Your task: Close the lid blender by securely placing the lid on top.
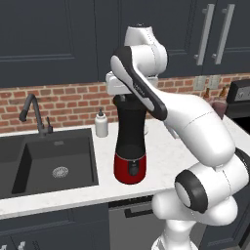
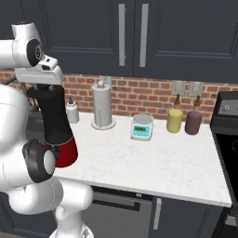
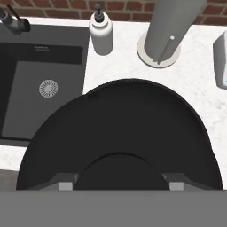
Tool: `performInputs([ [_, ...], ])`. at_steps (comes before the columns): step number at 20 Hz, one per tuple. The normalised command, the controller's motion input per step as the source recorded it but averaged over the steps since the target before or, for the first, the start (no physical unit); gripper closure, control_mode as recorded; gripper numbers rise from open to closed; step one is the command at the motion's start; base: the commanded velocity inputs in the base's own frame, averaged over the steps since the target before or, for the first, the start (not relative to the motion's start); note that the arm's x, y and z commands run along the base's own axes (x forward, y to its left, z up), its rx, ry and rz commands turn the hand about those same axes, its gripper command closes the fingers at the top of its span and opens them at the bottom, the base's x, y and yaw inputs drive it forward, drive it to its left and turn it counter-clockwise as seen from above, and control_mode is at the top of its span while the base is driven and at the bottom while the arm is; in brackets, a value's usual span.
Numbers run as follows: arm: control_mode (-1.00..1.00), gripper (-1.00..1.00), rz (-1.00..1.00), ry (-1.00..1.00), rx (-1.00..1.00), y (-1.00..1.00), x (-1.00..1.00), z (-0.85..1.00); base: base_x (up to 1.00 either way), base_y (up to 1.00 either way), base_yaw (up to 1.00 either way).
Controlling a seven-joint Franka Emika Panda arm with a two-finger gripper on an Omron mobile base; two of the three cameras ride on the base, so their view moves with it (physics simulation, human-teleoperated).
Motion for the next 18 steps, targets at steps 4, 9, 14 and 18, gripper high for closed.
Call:
performInputs([
  [4, -1.00, 1.00, 0.00, -0.08, 0.00, 0.00, 0.31, -0.02, 0.00, 0.00, 0.00],
  [9, -1.00, 1.00, 0.00, -0.11, 0.00, 0.00, 0.17, -0.03, 0.00, 0.00, 0.00],
  [14, -1.00, 1.00, 0.00, -0.09, -0.01, 0.00, 0.00, -0.23, 0.00, 0.00, 0.00],
  [18, -1.00, 1.00, 0.01, -0.07, -0.01, 0.00, 0.00, -0.27, 0.00, 0.00, 0.00],
])
